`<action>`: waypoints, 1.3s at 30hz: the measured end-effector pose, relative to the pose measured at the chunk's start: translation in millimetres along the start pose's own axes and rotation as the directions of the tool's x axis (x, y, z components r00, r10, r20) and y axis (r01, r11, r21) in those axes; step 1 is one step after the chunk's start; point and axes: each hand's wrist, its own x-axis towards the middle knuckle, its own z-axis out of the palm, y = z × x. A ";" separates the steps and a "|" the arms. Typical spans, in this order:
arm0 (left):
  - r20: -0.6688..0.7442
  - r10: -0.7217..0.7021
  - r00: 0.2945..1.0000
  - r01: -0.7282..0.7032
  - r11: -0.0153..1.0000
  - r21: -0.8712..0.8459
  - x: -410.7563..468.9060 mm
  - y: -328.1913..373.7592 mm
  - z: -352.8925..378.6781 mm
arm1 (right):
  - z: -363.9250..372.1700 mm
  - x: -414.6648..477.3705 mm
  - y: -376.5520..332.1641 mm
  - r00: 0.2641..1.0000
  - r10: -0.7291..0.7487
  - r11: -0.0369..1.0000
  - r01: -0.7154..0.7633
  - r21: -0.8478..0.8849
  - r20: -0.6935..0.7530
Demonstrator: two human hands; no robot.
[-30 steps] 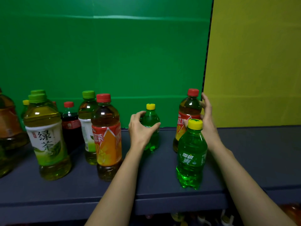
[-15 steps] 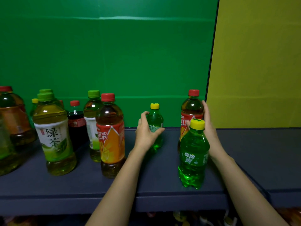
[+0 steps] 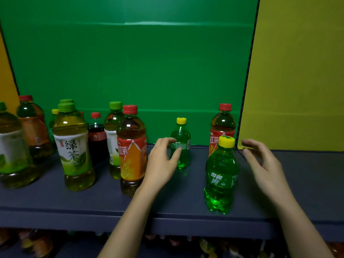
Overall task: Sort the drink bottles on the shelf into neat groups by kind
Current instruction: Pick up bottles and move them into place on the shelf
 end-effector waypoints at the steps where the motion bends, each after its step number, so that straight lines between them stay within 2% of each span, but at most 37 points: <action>1: -0.018 0.026 1.000 -0.026 1.000 0.000 -6.9 1.7 -6.3 | -1.9 -6.2 -1.4 1.000 0.005 0.999 -0.005 0.042 0.015; 6: -0.127 0.094 0.987 -0.092 0.996 0.023 -42.7 7.2 -33.5 | 0.2 -34.0 -6.3 0.993 0.049 0.985 -0.066 0.158 0.109; 10: -0.273 0.066 0.960 -0.050 0.997 0.065 -68.1 0.2 -47.6 | 9.4 -51.1 -13.7 0.974 0.107 0.960 -0.153 0.236 0.200; 12: -0.305 0.073 0.950 -0.057 0.997 0.058 -75.7 -1.6 -50.5 | 15.9 -55.8 -13.5 0.959 0.108 0.960 -0.169 0.222 0.263; 18: -0.133 0.045 0.990 -0.037 0.997 0.067 -76.9 -11.2 -30.0 | 35.3 -54.9 -10.4 0.944 0.120 0.967 -0.181 0.180 0.309; 25: 0.041 -0.009 0.999 0.007 0.998 0.064 -53.1 -14.0 -3.6 | 58.5 -43.1 -7.8 0.962 0.088 0.988 -0.118 0.104 0.259; 31: 0.078 -0.089 0.993 0.084 0.995 0.060 -18.9 -9.3 11.6 | 81.0 -28.1 0.3 0.967 0.045 0.997 -0.061 0.056 0.251; 39: 0.138 -0.266 0.954 0.277 0.958 -0.072 28.5 -20.5 43.4 | 89.1 -21.9 10.0 0.967 0.042 0.999 -0.045 0.006 0.251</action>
